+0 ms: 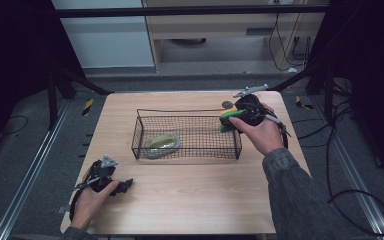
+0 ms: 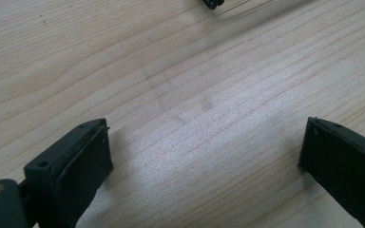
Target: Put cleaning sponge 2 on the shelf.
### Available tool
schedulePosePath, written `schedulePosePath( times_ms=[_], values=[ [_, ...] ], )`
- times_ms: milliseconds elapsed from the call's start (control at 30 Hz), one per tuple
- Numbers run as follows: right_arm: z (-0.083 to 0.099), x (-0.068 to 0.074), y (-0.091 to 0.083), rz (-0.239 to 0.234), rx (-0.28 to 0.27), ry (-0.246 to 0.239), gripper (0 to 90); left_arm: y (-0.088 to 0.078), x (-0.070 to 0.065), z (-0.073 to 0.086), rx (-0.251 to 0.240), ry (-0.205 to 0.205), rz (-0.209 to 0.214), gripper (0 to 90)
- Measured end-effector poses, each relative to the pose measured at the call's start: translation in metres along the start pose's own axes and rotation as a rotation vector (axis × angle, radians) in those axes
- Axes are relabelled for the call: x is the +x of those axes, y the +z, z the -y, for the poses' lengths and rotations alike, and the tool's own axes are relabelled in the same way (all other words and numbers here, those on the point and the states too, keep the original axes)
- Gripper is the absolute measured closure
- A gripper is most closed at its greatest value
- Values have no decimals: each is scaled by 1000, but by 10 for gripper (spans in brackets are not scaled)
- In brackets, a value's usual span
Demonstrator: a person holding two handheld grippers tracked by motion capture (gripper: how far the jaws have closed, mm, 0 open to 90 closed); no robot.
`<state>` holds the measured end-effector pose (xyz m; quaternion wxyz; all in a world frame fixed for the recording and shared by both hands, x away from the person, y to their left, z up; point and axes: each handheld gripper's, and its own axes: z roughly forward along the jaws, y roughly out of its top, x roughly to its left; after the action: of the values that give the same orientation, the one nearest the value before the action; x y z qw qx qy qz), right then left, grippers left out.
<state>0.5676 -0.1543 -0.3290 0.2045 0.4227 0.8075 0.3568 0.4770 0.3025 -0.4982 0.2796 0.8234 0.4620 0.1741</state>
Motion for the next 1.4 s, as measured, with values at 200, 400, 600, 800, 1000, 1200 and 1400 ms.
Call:
schedulePosePath(
  times_ms=[200, 400, 600, 800, 1000, 1200, 1400],
  values=[
    [-1, 1, 8, 3, 6, 2, 175, 0, 0, 0, -1, 0, 0, 19],
    [-1, 4, 14, 2, 15, -4, 175, 1, -1, -1, -4, -1, 1, 18],
    [-1, 6, 20, -4, 29, -12, 174, 1, -2, -1, -3, 0, 2, 17],
    [1, 10, 27, -10, 51, -28, 174, 1, -2, -1, -2, 3, 3, 17],
    [5, 14, 35, -10, 75, -50, 174, 1, -2, -1, -1, 4, 3, 17],
    [8, 17, 40, -19, 87, -59, 174, 1, -2, -1, -2, 4, 3, 17],
    [14, 19, 46, -26, 114, -69, 174, 1, -2, -1, -1, 4, 4, 18]
  ],
)
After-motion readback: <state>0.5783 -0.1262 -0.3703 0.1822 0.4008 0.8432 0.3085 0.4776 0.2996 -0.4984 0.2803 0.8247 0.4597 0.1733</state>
